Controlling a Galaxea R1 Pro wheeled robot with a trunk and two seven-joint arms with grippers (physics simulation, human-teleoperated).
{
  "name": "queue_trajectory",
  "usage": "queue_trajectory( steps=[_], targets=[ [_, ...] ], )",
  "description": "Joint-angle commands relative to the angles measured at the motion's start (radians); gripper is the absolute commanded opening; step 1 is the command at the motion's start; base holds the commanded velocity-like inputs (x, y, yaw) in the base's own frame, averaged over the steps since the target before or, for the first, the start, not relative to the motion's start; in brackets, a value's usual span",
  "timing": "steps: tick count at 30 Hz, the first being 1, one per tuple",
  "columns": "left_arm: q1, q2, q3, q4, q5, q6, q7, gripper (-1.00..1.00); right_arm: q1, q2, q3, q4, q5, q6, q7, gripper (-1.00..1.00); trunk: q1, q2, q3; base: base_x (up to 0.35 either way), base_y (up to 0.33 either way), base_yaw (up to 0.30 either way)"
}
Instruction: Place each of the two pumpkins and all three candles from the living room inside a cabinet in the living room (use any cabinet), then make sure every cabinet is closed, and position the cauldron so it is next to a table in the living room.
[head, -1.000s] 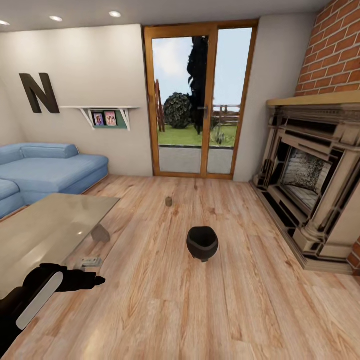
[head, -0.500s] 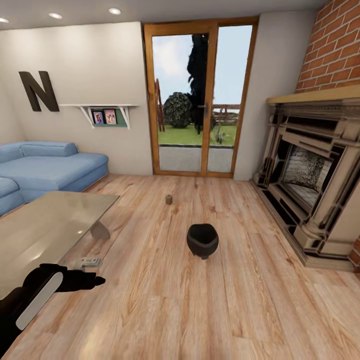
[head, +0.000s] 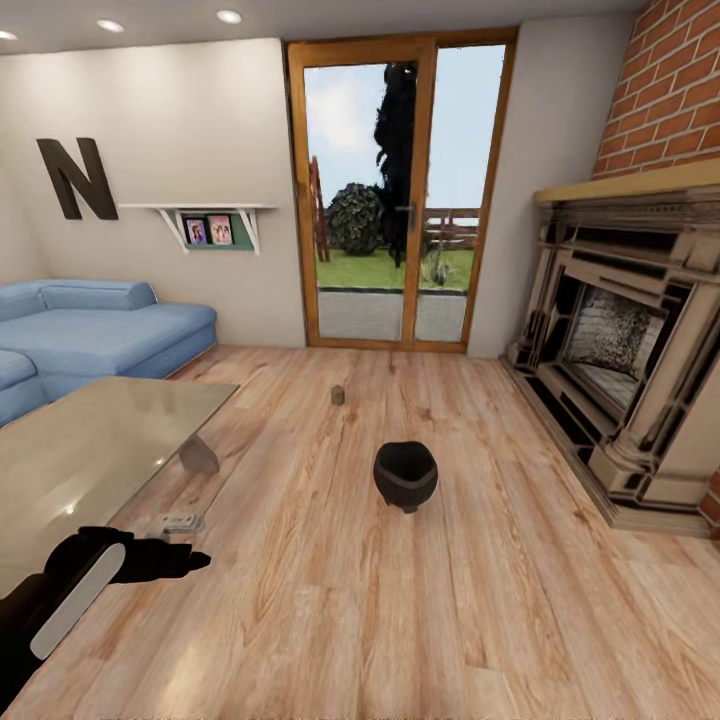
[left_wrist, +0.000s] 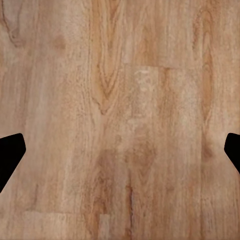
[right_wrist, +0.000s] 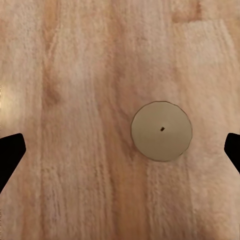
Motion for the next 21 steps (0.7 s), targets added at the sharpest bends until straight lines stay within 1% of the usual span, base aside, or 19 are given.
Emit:
queue_trajectory(
  steps=[1,9,13,17,20,21],
  targets=[
    [-0.001,0.001,-0.002,-0.001,0.003,0.003,0.002,1.00,-0.001,0.000,0.009,0.000,-0.009,-0.005,-0.006,1.00,0.004,-0.008,-0.004,0.000,0.000,0.000],
    [-0.001,0.000,-0.002,-0.001,0.000,0.003,0.002,1.00,-0.001,0.002,0.010,-0.005,-0.008,-0.013,-0.004,1.00,0.034,-0.064,-0.029,0.000,0.000,0.000],
    [-0.001,-0.007,-0.008,-0.001,0.002,0.003,0.002,1.00,-0.001,0.002,0.010,-0.005,-0.007,-0.015,-0.004,1.00,0.050,-0.092,-0.042,0.000,0.000,0.000],
    [-0.001,-0.015,-0.037,-0.015,0.009,0.003,0.002,1.00,-0.001,0.002,0.011,-0.005,-0.007,-0.016,-0.004,1.00,0.065,-0.120,-0.054,0.000,0.000,0.000],
    [0.002,-0.015,-0.058,-0.060,0.019,0.003,-0.004,1.00,-0.001,0.003,0.011,-0.005,-0.003,-0.016,-0.004,1.00,0.077,-0.141,-0.064,0.000,0.000,0.000],
    [0.005,-0.015,-0.062,-0.070,0.029,0.004,-0.006,1.00,-0.001,0.003,0.011,-0.005,-0.002,-0.016,-0.004,1.00,0.080,-0.148,-0.067,0.000,0.000,0.000]
  ],
)
